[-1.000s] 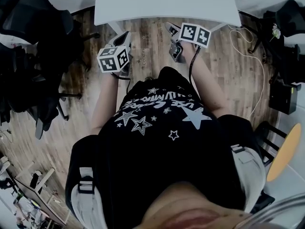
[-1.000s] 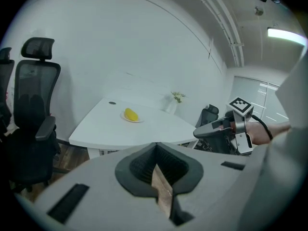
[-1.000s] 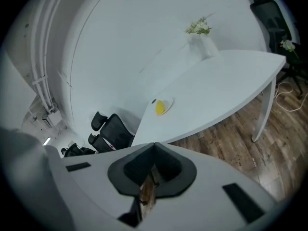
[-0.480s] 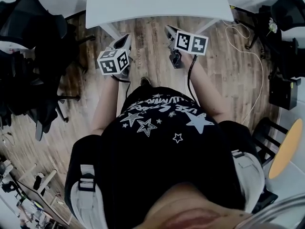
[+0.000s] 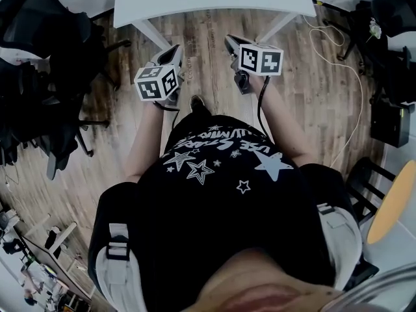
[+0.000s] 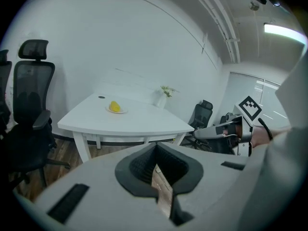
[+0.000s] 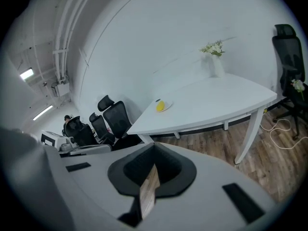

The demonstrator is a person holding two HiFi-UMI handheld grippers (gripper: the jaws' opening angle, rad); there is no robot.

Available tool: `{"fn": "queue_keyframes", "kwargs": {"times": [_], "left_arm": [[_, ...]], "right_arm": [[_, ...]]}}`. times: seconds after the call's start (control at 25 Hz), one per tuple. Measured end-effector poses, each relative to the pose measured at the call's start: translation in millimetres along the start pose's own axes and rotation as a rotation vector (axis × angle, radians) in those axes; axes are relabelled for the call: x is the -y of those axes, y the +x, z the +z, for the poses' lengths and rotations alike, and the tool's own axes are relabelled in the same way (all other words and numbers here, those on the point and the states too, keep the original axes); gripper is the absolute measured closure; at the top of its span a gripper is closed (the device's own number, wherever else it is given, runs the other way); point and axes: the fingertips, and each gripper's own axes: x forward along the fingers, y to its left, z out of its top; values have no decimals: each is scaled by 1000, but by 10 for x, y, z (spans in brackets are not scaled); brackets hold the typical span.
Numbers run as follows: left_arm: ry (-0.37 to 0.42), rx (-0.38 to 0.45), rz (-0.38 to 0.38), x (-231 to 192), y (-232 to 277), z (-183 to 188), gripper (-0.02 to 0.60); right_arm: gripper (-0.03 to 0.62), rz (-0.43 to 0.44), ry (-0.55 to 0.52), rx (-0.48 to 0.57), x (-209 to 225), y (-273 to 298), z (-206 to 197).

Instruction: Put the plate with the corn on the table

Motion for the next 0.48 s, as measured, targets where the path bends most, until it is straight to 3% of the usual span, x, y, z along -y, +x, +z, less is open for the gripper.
{"fn": "queue_keyframes", "kwargs": {"times": [0.48], "left_arm": [[-18, 6, 26, 290, -377, -330, 577]], "right_arm": [[588, 15, -51, -2, -163, -361, -340]]}}
